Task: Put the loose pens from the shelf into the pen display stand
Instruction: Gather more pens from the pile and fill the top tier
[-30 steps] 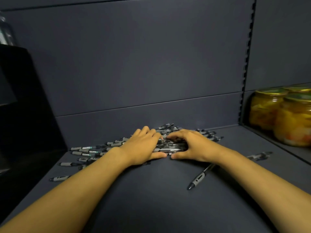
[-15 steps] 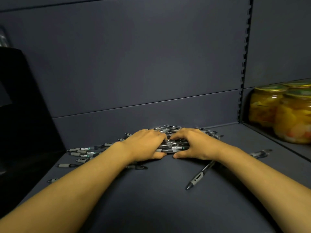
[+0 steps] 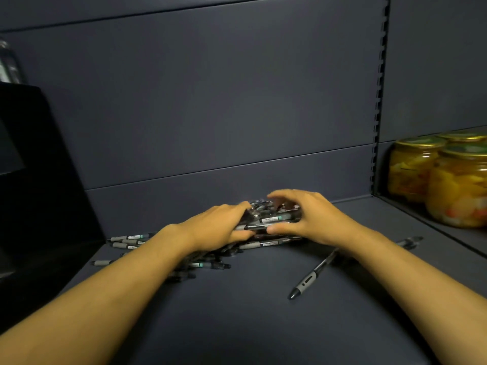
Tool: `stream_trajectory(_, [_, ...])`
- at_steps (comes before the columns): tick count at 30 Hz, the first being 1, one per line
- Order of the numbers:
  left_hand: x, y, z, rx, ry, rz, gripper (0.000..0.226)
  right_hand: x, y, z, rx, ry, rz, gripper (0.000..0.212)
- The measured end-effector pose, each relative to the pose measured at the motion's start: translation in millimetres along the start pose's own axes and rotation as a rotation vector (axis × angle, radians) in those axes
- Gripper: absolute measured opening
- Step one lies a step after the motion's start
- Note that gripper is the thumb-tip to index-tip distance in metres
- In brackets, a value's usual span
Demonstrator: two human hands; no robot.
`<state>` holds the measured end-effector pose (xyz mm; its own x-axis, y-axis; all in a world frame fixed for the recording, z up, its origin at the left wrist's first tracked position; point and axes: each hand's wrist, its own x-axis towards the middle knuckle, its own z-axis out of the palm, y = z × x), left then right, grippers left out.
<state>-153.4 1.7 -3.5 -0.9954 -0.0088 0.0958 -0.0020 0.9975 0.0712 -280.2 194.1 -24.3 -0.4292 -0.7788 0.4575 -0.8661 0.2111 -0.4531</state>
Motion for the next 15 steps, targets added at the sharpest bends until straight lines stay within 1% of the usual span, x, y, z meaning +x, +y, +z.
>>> stream_trajectory(3, [-4.0, -2.3, -1.6, -0.007, 0.037, -0.032, 0.023, -2.1, -7.3, -7.3, 0.194, 0.174, 0.011, 0.084])
stream_trajectory(5, [-6.0, -2.4, -0.6, 0.002, 0.085, -0.038, 0.024, -2.1, -8.7, -11.8, 0.327, 0.285, 0.032, 0.079])
stream_trajectory(7, [-7.6, -2.7, 1.5, 0.016, 0.135, -0.052, 0.029, -2.2, -8.5, -13.9, 0.385, 0.344, 0.058, 0.069])
stream_trajectory(9, [-8.8, -4.3, 3.2, 0.010, 0.189, -0.081, 0.030, -2.2, -7.9, -13.0, 0.411, 0.368, 0.079, 0.059])
stream_trajectory(13, [-8.3, -7.8, 2.5, -0.078, 0.336, -0.148, 0.032, -0.5, -7.8, -10.8, 0.450, 0.343, 0.106, 0.033])
stream_trajectory(15, [-7.3, -8.3, 0.2, -0.137, 0.401, -0.168, 0.040, -0.5, -7.5, -9.6, 0.453, 0.323, 0.118, 0.030])
